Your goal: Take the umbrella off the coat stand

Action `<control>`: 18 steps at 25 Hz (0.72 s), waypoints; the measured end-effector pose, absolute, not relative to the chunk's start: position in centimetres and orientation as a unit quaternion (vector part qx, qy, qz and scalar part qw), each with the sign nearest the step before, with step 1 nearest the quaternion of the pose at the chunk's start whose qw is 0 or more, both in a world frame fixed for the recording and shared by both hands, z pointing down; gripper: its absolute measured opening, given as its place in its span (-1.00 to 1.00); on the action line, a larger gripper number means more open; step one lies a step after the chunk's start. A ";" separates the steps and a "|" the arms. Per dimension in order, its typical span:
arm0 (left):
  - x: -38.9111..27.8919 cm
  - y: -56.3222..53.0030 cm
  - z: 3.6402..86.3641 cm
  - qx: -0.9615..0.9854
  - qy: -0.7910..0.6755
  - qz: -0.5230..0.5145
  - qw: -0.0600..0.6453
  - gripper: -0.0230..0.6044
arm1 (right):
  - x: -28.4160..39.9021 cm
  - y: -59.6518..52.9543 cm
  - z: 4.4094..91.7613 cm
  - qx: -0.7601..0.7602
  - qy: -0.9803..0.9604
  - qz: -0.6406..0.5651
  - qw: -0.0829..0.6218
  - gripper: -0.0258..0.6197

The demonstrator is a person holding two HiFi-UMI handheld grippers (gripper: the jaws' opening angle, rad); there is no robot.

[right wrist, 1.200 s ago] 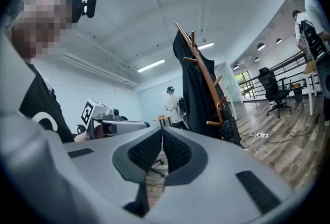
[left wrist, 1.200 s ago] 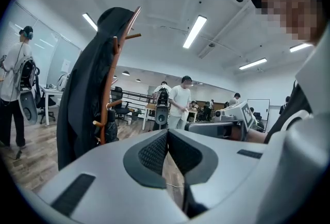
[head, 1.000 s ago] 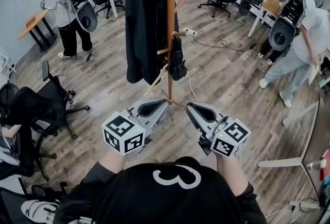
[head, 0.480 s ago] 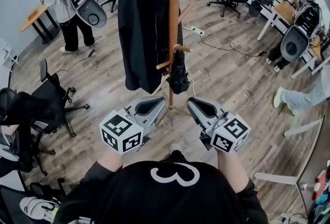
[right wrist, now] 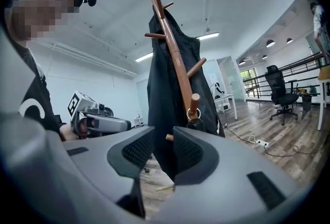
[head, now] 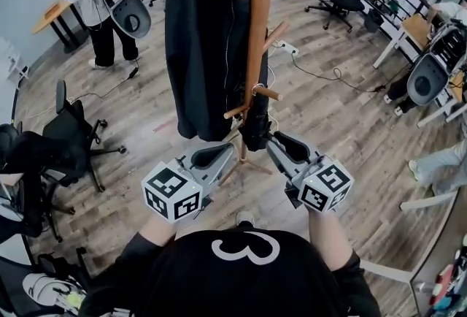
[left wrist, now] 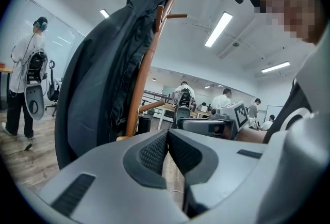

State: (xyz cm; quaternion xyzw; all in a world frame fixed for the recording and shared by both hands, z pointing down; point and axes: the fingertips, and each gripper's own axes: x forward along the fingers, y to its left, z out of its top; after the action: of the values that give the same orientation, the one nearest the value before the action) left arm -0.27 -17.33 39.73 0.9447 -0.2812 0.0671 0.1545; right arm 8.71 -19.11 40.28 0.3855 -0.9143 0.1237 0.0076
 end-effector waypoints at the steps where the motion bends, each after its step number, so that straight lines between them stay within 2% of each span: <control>1: -0.3 -17.7 39.9 0.944 -0.283 0.067 0.155 -0.87 | 8.7 -19.7 40.5 0.385 -0.914 0.123 0.009 -0.51; 8: -0.4 -19.6 41.0 0.939 -0.291 0.071 0.169 -0.88 | 8.7 -24.0 41.9 0.398 -0.910 0.111 0.025 -0.29; 18: -2.3 -21.4 42.6 0.928 -0.316 0.090 0.179 -0.87 | 8.4 -29.1 45.2 0.439 -0.892 0.066 0.082 -0.25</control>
State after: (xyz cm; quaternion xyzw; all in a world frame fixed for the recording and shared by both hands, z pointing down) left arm -2.26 -21.37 42.58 0.9275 -0.3156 0.0905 0.1786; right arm 8.36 -29.11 45.17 0.4387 -0.8925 0.0665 0.0816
